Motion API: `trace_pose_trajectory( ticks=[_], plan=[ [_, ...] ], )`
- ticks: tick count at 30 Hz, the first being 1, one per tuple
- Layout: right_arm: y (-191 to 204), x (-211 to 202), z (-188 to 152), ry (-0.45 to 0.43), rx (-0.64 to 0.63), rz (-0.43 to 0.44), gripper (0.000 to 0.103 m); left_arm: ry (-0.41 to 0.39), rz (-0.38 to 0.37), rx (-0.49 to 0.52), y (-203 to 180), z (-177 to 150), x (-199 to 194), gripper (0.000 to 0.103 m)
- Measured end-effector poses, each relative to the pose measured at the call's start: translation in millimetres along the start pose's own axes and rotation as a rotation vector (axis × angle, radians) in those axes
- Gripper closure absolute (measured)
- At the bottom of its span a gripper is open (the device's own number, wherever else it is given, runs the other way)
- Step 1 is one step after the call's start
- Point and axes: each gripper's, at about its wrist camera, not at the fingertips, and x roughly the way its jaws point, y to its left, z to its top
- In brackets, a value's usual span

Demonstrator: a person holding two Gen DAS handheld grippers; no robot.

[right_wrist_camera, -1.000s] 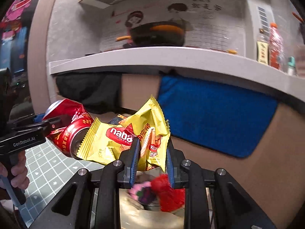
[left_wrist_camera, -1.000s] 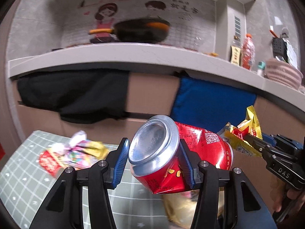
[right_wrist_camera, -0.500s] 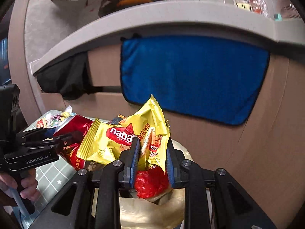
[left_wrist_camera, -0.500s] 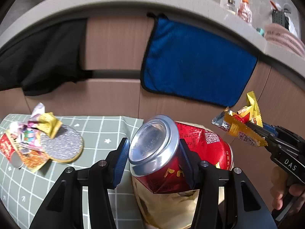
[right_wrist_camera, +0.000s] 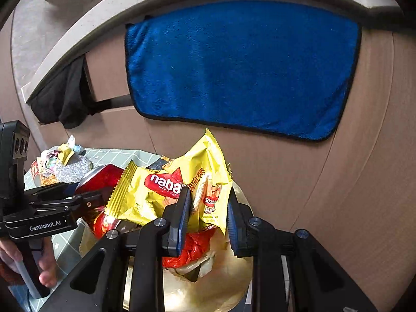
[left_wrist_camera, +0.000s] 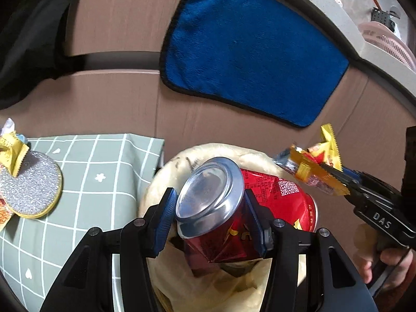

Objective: Collect trash
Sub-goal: 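Carry can and wrapper over the bin and open both tools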

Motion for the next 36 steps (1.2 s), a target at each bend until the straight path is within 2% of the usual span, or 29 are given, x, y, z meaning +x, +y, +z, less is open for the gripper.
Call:
trace_pose_trajectory(
  ticks=[4,11,15,22,27,30,32,36],
  plan=[
    [3.2,0.7,0.7,-0.003,-0.002,-0.01,0.079,0.03,-0.002,0.044,-0.6,-1.3,2.2,0.049],
    [26.3,5.0,2.7,0.028,-0.054,0.031,0.079,-0.025,0.05,-0.003,16.6,4.8,-23.3,0.049],
    [37.0,7.1,7.4,0.021,-0.061,0.025,0.078,-0.011,-0.001,-0.031,20.8,8.0,-26.7,0.048],
    [24.1,-3.9,14.8,0.002,-0.022,-0.036,0.078,0.0,-0.113,-0.047,12.6,13.0,-22.6,0.048],
    [23.8,-10.9,18.0,-0.015,-0.03,-0.066,0.077,0.003,-0.141,-0.051,7.3,12.9,-18.4,0.048],
    [24.9,-11.1,18.8,-0.016,-0.032,-0.069,0.077,0.043,-0.132,-0.049,4.6,10.9,-14.9,0.048],
    [26.0,-9.8,18.8,-0.014,-0.03,-0.066,0.077,0.029,-0.141,-0.057,4.6,7.4,-15.2,0.041],
    [28.2,-8.0,16.7,-0.007,-0.029,-0.056,0.076,-0.007,-0.154,-0.064,6.1,4.9,-20.5,0.036]
  ],
)
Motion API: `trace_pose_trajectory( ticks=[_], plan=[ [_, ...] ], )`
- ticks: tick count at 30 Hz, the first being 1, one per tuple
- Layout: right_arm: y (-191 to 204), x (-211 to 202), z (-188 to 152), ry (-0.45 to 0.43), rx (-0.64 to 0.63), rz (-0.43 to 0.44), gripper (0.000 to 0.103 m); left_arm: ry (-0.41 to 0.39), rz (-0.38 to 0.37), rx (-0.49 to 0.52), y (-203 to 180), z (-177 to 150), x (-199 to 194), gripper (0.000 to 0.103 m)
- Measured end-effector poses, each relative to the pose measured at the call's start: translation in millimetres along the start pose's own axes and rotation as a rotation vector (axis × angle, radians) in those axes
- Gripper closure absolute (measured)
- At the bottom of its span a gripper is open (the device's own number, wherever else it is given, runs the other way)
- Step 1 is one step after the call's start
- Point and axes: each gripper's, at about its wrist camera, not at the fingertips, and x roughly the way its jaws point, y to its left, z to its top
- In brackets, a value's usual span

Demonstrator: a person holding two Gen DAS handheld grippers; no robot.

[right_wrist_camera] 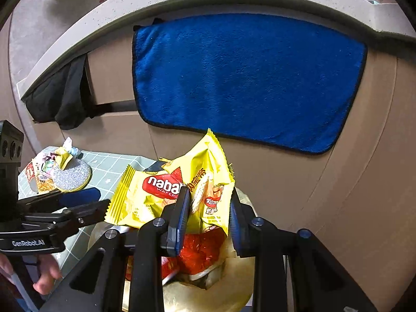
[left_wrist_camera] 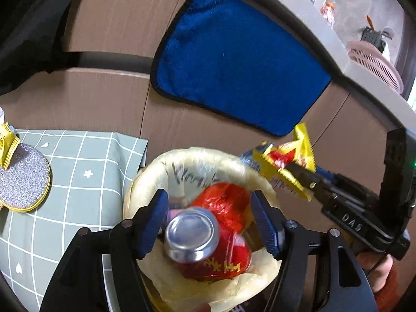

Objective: Collect trash
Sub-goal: 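Carry can and wrapper over the bin and open both tools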

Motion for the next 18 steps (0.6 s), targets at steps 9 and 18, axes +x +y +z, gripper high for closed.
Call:
trace_pose_trajectory(
  ticks=[9,18],
  plan=[
    [28.8,28.7,-17.3,0.14,-0.036,0.153,0.073,-0.092,0.143,-0.016,26.7,8.4,-42.2,0.035],
    [46.2,101.5,-45.6,0.369,-0.038,0.123,0.073,-0.172,0.332,-0.019,62.8,-6.4,-112.1,0.035]
  ],
)
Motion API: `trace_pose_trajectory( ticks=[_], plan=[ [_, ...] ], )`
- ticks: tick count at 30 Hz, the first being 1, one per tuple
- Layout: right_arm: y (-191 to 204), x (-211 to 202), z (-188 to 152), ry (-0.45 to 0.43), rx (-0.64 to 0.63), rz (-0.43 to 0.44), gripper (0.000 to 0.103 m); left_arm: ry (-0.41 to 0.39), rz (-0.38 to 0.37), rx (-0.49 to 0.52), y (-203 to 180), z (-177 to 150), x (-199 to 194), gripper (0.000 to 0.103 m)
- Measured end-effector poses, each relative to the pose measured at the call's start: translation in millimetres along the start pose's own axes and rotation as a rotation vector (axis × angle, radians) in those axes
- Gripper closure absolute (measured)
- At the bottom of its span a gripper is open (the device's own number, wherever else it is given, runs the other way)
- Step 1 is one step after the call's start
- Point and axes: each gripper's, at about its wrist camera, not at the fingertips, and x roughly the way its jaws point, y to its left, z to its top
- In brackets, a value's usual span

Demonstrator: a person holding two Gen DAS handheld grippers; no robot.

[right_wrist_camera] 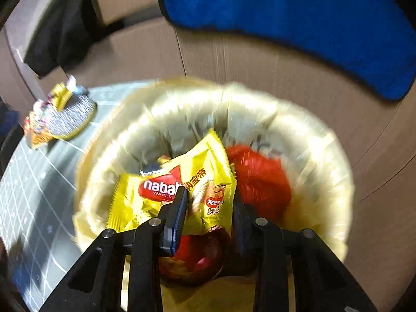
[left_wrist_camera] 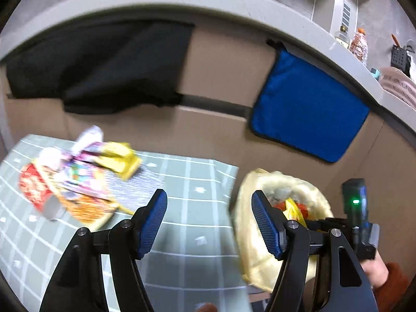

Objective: Collect trash
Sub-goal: 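Carry can and wrapper over the bin and open both tools, then move both open tools back toward the remaining trash on the table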

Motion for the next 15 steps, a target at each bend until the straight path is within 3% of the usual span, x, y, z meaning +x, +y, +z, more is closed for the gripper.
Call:
trace_pose_trajectory(
  ticks=[4,12,15],
  plan=[
    [-0.9,9.1,-3.5,0.028,0.041,-0.005,0.072,-0.006,0.017,-0.033,21.1,1.0,-21.1,0.036],
    [-0.1,-36.1,-2.1,-0.094,0.069,-0.022,0.039,-0.011,0.061,-0.096,49.8,-7.3,-38.0,0.038],
    [8.9,-57.2,-0.6,-0.129,0.044,-0.026,0.039,-0.015,0.061,-0.128,59.9,-9.9,-46.1,0.041]
  ],
)
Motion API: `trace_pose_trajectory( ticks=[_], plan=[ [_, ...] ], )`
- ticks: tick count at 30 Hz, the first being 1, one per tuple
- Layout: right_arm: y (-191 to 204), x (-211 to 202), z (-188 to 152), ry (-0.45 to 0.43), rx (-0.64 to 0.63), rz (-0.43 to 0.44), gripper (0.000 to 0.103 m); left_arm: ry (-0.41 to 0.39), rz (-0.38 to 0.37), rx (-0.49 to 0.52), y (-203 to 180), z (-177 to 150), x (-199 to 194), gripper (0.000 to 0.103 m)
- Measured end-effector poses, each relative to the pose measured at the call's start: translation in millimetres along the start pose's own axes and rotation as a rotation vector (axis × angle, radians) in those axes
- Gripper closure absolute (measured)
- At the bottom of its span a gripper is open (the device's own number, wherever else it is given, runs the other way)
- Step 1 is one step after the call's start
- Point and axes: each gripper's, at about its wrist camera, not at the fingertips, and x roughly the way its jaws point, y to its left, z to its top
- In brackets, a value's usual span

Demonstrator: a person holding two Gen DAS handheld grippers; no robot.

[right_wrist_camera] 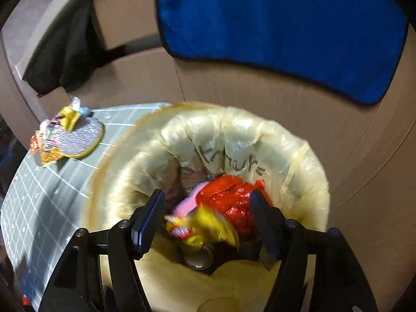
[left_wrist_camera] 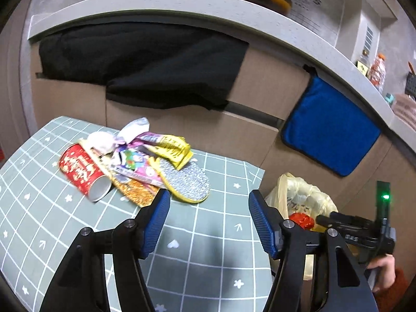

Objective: Collect trash
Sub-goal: 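Move both open tools back toward the remaining trash on the table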

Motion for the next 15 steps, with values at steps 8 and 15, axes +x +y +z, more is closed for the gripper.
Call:
trace_pose_trajectory(
  ticks=[8,15],
  plan=[
    [46.9,-72.3,26.2,-0.115,-0.044,0.071,0.04,-0.085,0.028,-0.05,21.6,13.9,-58.7,0.042],
    [131.4,-144.6,46.7,-0.262,-0.179,0.177,0.043,-0.237,0.075,-0.075,44.0,30.5,-140.8,0.042]
  ],
)
